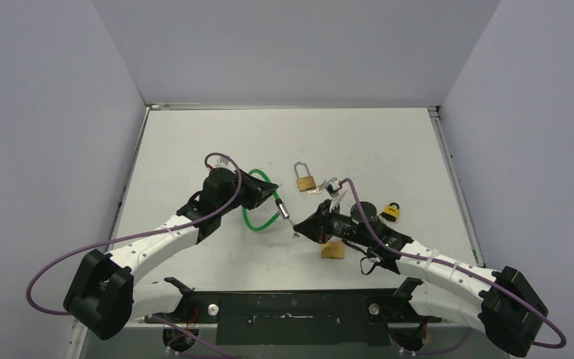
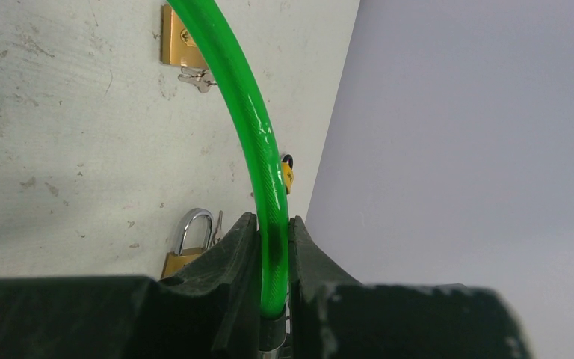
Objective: Unlock with the key
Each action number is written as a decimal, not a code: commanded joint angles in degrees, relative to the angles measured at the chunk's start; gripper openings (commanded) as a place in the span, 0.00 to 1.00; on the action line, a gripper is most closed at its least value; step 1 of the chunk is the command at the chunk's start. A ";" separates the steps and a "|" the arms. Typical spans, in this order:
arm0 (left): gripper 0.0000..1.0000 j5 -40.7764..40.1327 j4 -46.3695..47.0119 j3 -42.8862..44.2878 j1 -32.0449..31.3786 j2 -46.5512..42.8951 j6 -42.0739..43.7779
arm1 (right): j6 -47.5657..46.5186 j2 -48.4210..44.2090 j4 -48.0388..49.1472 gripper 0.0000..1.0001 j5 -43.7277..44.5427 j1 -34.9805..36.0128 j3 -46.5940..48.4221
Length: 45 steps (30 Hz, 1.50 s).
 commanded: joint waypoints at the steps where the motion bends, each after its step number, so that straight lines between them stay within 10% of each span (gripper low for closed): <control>1: 0.00 1.89 4.02 -0.14 0.14 -0.37 -1.36 | 0.94 -0.19 6.58 0.00 -0.82 0.38 1.99; 45: 0.00 2.28 13.99 -7.01 -1.31 -5.88 -8.46 | 19.66 12.15 3.59 0.00 6.76 -3.50 13.78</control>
